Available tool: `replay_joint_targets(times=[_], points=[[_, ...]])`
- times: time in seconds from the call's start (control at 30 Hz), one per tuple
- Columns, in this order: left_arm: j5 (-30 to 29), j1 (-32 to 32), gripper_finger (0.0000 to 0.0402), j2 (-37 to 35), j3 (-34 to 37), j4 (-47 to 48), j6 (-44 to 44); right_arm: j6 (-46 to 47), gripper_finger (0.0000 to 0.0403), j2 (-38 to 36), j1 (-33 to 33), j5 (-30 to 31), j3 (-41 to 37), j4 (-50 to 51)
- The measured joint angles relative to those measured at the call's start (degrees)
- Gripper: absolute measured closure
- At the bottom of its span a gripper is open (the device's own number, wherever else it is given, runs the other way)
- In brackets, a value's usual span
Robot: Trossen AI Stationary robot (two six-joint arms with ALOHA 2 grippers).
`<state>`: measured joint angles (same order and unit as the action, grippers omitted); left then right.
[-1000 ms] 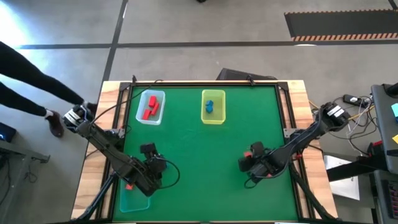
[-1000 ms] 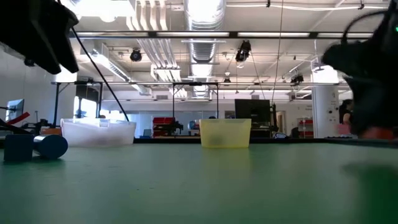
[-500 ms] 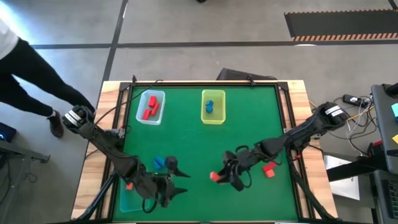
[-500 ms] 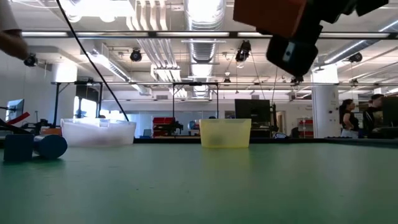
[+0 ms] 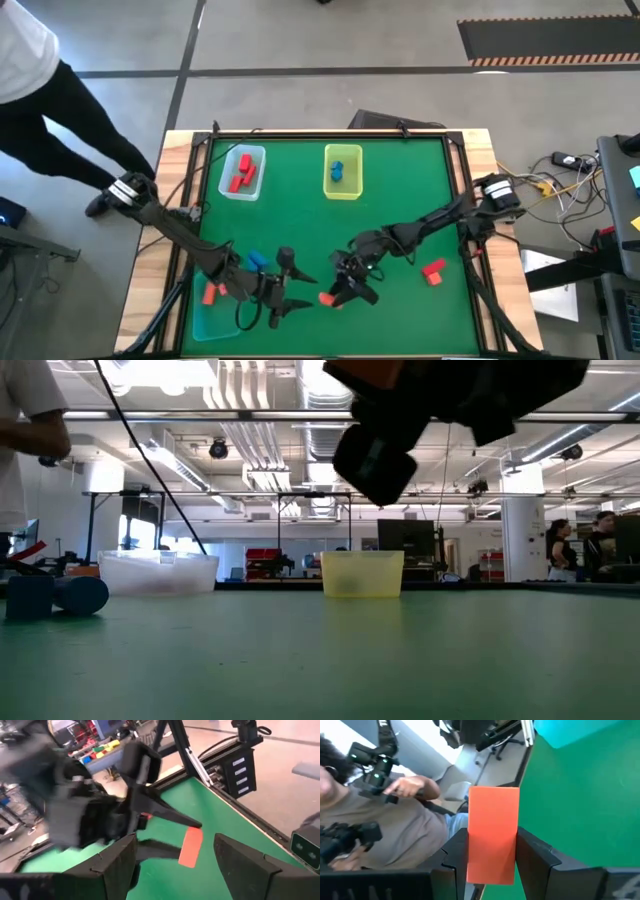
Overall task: Sort & place blocks by color
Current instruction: Put the orange block into the blue bin
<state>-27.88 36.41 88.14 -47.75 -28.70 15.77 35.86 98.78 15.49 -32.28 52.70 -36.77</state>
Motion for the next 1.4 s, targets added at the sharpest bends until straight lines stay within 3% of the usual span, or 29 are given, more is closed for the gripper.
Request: replay_joint_targets(times=[0.2, 0.4, 0.53, 0.73, 1.03, 1.13, 1.23, 1.4], points=[[2.8, -0.8, 0.0156, 4.6, -0.1, -3.5, -0.3, -1.0, 0.0287, 3.8, -2.3, -6.8, 5.5, 0.0], [2.3, -0.8, 0.0173, 5.5, 0.0, -3.9, -2.2, -1.7, 0.0287, 5.4, -3.6, -9.7, 8.0, 0.5], [2.2, -0.8, 0.0229, 5.5, 0.2, -3.8, -2.8, -2.3, 0.0287, 5.6, -3.8, -10.2, 8.3, 0.6], [2.7, -0.8, 0.0357, 5.5, 0.1, -3.5, -2.6, -2.7, 0.0286, 5.6, -3.9, -10.2, 8.3, 1.7], [1.9, 0.2, 0.0358, 3.4, -0.2, 0.4, -9.7, -3.0, 0.0129, 4.8, -5.7, -12.9, 8.2, 5.5], [2.0, 1.6, 0.0358, -0.3, -2.1, 10.8, -20.0, -4.1, 0.0106, 3.6, -6.9, -12.9, 8.2, 9.0], [2.9, 3.5, 0.0358, -3.9, -6.3, 31.9, -39.1, -6.9, 0.0104, 1.9, -7.9, -12.3, 8.2, 13.9], [20.4, 8.4, 0.0358, -7.3, -17.1, 77.6, -83.8, -14.7, 0.0119, -2.1, -8.5, -3.8, 8.9, 23.6]])
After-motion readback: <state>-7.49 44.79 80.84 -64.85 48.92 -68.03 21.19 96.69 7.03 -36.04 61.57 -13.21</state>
